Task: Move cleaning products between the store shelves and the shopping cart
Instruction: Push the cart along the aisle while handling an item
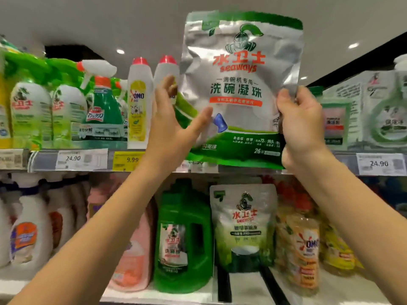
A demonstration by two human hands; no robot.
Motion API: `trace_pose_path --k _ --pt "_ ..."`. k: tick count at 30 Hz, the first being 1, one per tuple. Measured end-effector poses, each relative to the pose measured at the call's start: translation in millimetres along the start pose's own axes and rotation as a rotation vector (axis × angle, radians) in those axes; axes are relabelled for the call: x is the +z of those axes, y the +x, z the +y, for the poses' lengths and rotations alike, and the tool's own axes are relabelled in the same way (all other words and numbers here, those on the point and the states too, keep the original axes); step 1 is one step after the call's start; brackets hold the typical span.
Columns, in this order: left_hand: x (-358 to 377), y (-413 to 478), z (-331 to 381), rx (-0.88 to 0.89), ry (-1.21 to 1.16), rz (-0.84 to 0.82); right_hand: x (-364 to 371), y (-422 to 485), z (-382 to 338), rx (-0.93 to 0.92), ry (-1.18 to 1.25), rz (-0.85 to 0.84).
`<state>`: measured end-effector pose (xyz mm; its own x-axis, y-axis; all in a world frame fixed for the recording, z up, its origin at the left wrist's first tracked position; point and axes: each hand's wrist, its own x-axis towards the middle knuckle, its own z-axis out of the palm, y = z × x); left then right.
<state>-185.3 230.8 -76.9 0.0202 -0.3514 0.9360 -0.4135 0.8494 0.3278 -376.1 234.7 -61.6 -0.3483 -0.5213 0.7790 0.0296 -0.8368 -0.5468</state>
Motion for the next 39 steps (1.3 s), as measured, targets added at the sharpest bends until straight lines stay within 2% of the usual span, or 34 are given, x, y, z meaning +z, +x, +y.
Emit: trace_pose_path --k 3,7,12,15,18,20,22,26,29,32,39 --pt "12.6 27.9 -8.3 0.122 0.175 -0.02 12.7 30.3 2.0 -0.104 -0.054 0.05" --pt "23.2 51.6 -24.8 0.101 0.191 -0.109 27.8 48.2 17.4 -0.276 -0.234 0.152" --pt "29.8 51.6 -38.2 0.084 0.247 -0.116 38.7 50.1 46.4 -0.504 -0.515 0.264" --pt "32.9 52.0 -42.2 0.054 0.295 -0.154 43.0 52.6 52.7 -0.607 -0.692 0.226" --pt "34.7 50.3 -46.6 0.133 0.366 -0.158 44.5 55.0 55.7 -0.707 -1.083 0.182" --pt "36.4 47.2 -49.1 0.174 0.416 -0.17 42.4 55.2 56.8 -0.635 -1.408 0.075" --pt "37.6 47.1 -49.5 0.192 0.482 -0.198 38.8 51.7 53.9 -0.572 -1.557 -0.027" --pt "32.4 43.0 -49.0 0.257 0.504 -0.234 32.4 31.4 43.7 -0.698 -1.516 -0.255" --pt "32.4 34.4 -50.1 0.406 0.558 -0.208 22.0 21.4 34.5 -0.561 -1.383 -0.455" --pt "37.7 32.3 -49.6 0.3 0.529 -0.316 18.0 26.4 34.5 -0.388 -1.206 -0.548" --pt "50.9 41.0 -52.1 0.174 0.631 -0.394 29.5 49.9 45.9 -0.228 -1.219 -0.696"
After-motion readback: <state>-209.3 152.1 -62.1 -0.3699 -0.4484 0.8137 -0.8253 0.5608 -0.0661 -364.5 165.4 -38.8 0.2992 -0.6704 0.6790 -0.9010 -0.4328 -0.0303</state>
